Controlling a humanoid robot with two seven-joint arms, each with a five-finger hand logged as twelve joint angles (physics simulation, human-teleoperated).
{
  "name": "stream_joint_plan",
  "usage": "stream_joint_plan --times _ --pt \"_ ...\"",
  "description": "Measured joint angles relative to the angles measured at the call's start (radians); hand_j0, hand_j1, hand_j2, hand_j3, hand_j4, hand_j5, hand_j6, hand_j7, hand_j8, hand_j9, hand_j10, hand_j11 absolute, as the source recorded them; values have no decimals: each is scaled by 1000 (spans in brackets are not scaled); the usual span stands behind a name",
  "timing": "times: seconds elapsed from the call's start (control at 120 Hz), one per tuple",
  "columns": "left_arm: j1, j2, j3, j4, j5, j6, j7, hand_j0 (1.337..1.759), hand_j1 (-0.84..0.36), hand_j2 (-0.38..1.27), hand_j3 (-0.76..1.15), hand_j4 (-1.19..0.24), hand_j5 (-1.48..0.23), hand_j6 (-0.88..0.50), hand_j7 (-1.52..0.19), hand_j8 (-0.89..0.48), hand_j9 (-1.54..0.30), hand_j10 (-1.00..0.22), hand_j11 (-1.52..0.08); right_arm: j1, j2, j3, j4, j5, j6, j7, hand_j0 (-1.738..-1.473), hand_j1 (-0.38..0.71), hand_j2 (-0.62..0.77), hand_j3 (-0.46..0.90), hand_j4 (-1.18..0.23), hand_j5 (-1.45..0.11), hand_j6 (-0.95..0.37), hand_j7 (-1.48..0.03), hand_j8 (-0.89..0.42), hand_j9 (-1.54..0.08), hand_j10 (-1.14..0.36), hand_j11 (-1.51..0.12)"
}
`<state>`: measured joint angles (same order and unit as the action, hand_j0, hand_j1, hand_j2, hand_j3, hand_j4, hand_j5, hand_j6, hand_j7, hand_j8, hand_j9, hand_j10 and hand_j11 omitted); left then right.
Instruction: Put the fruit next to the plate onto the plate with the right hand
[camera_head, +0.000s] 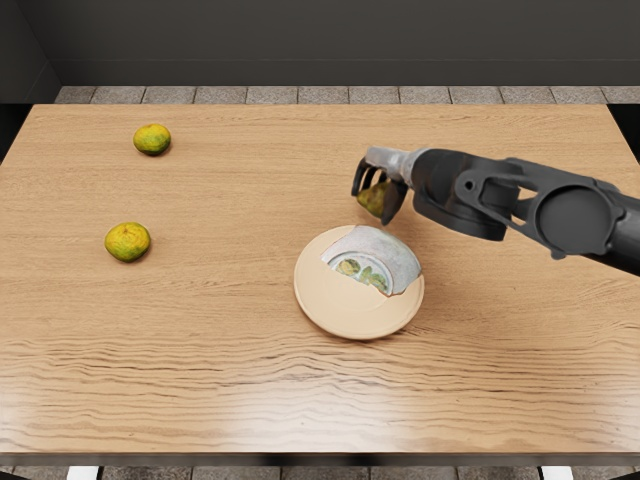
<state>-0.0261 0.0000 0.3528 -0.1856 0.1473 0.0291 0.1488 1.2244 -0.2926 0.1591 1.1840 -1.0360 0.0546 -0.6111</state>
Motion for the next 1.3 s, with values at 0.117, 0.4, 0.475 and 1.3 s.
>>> stream_joint_plan --times 0.117,0.4,0.475,1.3 --pt "0 0 0 0 0 0 0 1658 349 0 0 0 0 0 0 0 0 0 0 3 -53 26 91 0 -6 0 -1658 261 149 1 -578 -801 -341 -779 -387 -790 -523 -792" --pt "0 0 0 0 0 0 0 1658 349 0 0 0 0 0 0 0 0 0 0 -40 -109 35 276 5 -96 0 -1658 278 183 1 -596 -847 -325 -811 -361 -837 -499 -830" --pt "0 0 0 0 0 0 0 1658 349 0 0 0 0 0 0 0 0 0 0 -60 -114 34 316 3 -116 0 -1658 286 225 1 -600 -856 -334 -818 -363 -844 -497 -835" --pt "0 0 0 0 0 0 0 1658 349 0 0 0 0 0 0 0 0 0 0 -186 -381 312 420 303 185 0 -1658 -229 31 0 -111 -151 -84 -146 -86 -148 -101 -147"
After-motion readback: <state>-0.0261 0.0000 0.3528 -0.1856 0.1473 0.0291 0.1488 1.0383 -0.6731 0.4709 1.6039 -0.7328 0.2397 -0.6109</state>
